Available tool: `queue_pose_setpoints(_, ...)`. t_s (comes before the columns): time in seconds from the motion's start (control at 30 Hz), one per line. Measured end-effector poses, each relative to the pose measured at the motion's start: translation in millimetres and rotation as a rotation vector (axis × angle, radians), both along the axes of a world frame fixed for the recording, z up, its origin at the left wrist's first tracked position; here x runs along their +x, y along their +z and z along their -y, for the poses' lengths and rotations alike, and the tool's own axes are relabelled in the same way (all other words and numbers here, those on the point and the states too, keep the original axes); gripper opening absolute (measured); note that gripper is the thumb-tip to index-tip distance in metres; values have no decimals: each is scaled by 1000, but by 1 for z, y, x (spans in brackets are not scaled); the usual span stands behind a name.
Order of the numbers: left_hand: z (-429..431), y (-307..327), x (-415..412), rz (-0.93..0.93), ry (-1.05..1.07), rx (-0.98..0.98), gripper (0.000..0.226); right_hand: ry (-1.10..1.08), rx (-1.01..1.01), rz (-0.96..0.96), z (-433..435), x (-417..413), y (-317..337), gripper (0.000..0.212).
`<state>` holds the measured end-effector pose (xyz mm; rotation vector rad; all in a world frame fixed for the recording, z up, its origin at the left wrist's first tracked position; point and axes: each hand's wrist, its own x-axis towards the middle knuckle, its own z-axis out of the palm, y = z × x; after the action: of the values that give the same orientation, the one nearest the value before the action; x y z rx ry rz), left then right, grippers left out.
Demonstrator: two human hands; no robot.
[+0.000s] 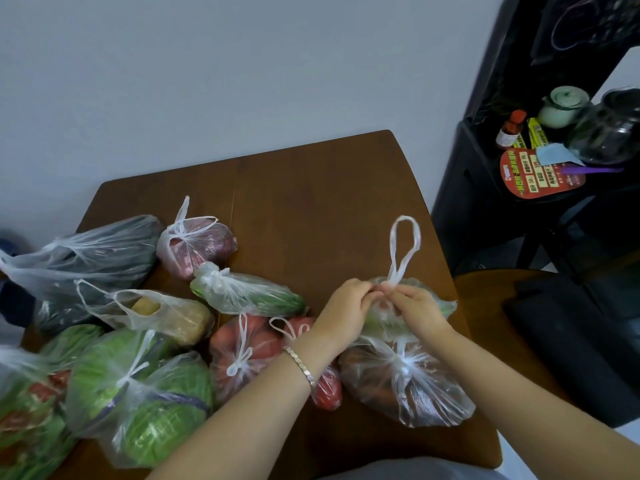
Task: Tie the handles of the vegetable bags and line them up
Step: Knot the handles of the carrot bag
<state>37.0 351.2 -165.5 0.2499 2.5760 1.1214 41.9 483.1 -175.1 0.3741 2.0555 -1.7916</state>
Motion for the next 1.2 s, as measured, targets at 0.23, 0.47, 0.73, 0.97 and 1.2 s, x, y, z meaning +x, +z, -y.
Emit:
queue_pose_setpoints(0.23,-8,-2,-5,15,-4,-52,25,-270,1,19,5,2,-7,42)
queue_pose_setpoints(0.47,-10,-1,-8,215,122,-17,24,-237,119,-22,6,-8,-7,17)
queue_pose_setpoints(0.73,-19,10,-24,607,477,37,32,283,450,-506,-8,-2,0,33)
queue_pose_setpoints(0.97,-7,3,-12,473,361,150,26,759,804,-492,-9,-17,9,31)
queue_pose_setpoints(1.2,-2,-5,0,308,131,71,26,708,801,-352,-8,-20,7,20)
